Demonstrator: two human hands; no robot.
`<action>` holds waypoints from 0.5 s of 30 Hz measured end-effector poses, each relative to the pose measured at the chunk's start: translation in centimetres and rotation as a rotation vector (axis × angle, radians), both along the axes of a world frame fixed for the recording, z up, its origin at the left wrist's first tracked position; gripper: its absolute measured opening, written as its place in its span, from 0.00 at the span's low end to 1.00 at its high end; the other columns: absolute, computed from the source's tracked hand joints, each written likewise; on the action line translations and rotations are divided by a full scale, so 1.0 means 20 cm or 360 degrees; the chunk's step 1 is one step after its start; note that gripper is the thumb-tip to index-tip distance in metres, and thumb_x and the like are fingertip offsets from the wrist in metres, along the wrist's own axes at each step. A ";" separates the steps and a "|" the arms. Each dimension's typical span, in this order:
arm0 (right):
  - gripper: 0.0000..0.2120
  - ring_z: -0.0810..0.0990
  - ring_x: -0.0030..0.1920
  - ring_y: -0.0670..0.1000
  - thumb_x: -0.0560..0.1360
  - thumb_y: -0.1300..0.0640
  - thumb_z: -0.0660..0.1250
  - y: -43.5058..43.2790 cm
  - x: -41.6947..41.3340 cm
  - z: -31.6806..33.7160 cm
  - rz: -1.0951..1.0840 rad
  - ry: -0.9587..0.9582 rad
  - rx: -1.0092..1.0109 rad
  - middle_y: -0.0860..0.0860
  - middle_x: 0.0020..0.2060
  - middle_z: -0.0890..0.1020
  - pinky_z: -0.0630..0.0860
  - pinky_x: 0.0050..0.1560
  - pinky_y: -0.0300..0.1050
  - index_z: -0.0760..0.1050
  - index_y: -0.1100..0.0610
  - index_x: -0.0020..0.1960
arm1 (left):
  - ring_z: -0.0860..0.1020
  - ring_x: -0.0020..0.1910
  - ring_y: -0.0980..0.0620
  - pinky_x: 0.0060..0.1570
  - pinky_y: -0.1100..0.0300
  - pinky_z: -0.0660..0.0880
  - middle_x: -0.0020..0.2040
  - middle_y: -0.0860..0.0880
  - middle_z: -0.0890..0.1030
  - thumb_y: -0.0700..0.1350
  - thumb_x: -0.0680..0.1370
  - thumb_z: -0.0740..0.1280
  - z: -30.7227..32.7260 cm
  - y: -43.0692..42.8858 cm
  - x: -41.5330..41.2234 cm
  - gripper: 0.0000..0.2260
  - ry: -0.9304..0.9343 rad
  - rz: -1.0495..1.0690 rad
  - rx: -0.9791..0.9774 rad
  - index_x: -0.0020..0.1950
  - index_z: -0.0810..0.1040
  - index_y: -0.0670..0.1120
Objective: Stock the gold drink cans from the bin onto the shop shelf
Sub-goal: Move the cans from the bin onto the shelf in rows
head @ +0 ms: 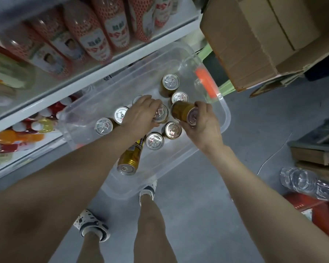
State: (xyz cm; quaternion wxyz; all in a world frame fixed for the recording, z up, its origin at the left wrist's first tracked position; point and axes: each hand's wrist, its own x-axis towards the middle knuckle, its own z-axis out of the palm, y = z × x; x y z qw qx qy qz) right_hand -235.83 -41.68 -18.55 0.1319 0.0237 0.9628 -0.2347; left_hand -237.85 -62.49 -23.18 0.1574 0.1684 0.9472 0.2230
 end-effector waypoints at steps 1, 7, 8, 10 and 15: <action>0.31 0.77 0.53 0.61 0.68 0.50 0.76 0.00 0.00 0.04 -0.0062 -0.0016 -0.0046 0.58 0.58 0.74 0.71 0.47 0.48 0.68 0.60 0.65 | 0.67 0.69 0.40 0.61 0.47 0.70 0.63 0.41 0.76 0.46 0.65 0.79 0.06 -0.02 0.02 0.33 0.0002 0.0053 0.0058 0.67 0.71 0.40; 0.28 0.78 0.52 0.54 0.68 0.45 0.75 -0.08 0.08 0.34 -0.0234 -0.0071 -0.0289 0.51 0.55 0.77 0.71 0.48 0.43 0.68 0.52 0.62 | 0.75 0.59 0.47 0.56 0.58 0.70 0.63 0.47 0.75 0.50 0.68 0.76 0.54 -0.22 0.18 0.31 -0.0086 0.0371 0.0336 0.67 0.69 0.46; 0.28 0.78 0.52 0.53 0.68 0.44 0.75 -0.11 0.10 0.40 -0.0232 -0.0074 -0.0314 0.50 0.54 0.77 0.71 0.47 0.43 0.68 0.52 0.62 | 0.75 0.59 0.48 0.55 0.59 0.69 0.63 0.48 0.75 0.51 0.68 0.76 0.62 -0.27 0.22 0.31 -0.0090 0.0430 0.0384 0.67 0.69 0.46; 0.26 0.77 0.52 0.51 0.70 0.45 0.73 -0.18 0.16 0.53 -0.0182 -0.0034 -0.0365 0.48 0.54 0.77 0.68 0.47 0.41 0.69 0.53 0.62 | 0.74 0.59 0.49 0.55 0.59 0.68 0.61 0.49 0.74 0.54 0.67 0.75 0.79 -0.38 0.30 0.31 -0.0065 0.0520 0.0463 0.66 0.69 0.48; 0.27 0.77 0.52 0.52 0.72 0.39 0.67 -0.48 0.32 0.85 -0.0003 0.0130 -0.0421 0.48 0.57 0.77 0.74 0.53 0.50 0.69 0.52 0.66 | 0.73 0.58 0.53 0.55 0.59 0.69 0.58 0.51 0.75 0.63 0.65 0.70 1.17 -0.69 0.54 0.30 0.0112 0.0719 0.0534 0.64 0.72 0.52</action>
